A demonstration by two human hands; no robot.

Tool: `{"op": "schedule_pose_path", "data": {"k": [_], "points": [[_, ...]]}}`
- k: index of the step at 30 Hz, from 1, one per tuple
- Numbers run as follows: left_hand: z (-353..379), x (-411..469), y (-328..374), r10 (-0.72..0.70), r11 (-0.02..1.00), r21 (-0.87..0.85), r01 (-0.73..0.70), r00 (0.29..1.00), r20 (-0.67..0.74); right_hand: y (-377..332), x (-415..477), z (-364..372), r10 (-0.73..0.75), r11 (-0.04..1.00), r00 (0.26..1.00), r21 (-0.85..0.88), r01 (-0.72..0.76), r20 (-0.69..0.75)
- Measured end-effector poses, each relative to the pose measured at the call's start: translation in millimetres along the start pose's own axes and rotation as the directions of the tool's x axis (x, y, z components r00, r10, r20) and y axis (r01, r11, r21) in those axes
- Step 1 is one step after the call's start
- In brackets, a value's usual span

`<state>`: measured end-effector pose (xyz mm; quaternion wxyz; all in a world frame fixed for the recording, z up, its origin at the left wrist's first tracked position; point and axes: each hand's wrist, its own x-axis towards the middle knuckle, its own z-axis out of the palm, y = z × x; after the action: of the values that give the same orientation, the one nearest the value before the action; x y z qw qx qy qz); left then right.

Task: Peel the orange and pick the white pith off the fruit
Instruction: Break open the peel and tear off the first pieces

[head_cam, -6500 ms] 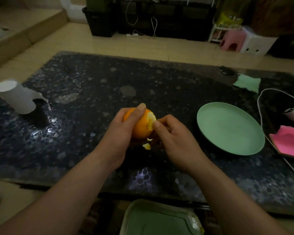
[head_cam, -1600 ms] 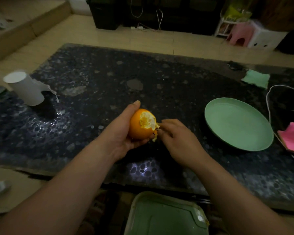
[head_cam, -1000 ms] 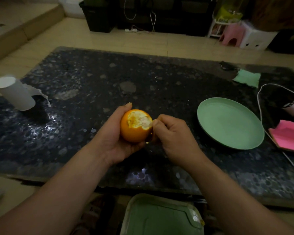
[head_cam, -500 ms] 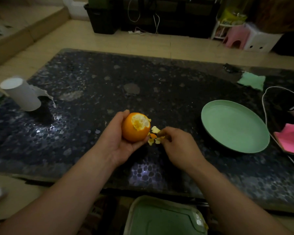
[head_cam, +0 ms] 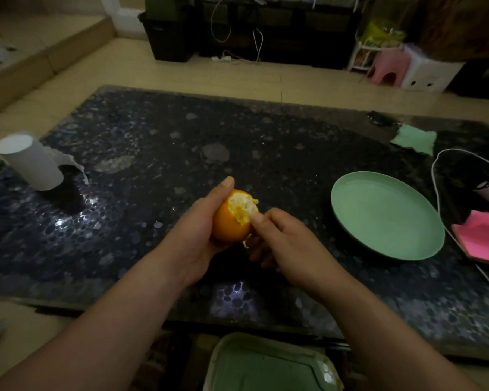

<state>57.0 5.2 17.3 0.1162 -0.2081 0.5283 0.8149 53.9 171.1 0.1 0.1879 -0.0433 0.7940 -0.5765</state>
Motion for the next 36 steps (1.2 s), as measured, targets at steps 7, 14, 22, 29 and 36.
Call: {"op": "schedule_pose_path", "data": {"k": [7, 14, 22, 29, 36], "points": [[-0.1, 3.5, -6.6, 0.167, 0.983, 0.08, -0.163, 0.985, -0.049, -4.4, -4.9, 2.8, -0.007, 0.999, 0.997, 0.051, 0.002, 0.082], [0.8, 0.0, -6.5, 0.258, 0.961, 0.114, -0.251, 0.965, -0.054, -8.1, -10.4, 5.0, -0.007, 0.996, 0.994, 0.089, -0.003, 0.11], [-0.5, -4.3, -4.9, 0.38, 0.902, 0.229, -0.367, 0.925, -0.016, -14.2, -11.2, 5.5, 0.039, 0.999, 0.985, 0.004, -0.04, 0.166], [1.5, -4.9, -11.2, 0.498, 0.767, 0.443, -0.464, 0.866, 0.046, -17.9, -12.9, 5.9, 0.107, 0.992, 0.98, 0.052, -0.117, 0.167], [-4.9, -2.4, -11.6, 0.505, 0.743, 0.492, -0.454, 0.863, 0.033, -16.9, -15.8, 11.9, 0.182, 0.962, 0.959, 0.163, -0.22, 0.219]]}}
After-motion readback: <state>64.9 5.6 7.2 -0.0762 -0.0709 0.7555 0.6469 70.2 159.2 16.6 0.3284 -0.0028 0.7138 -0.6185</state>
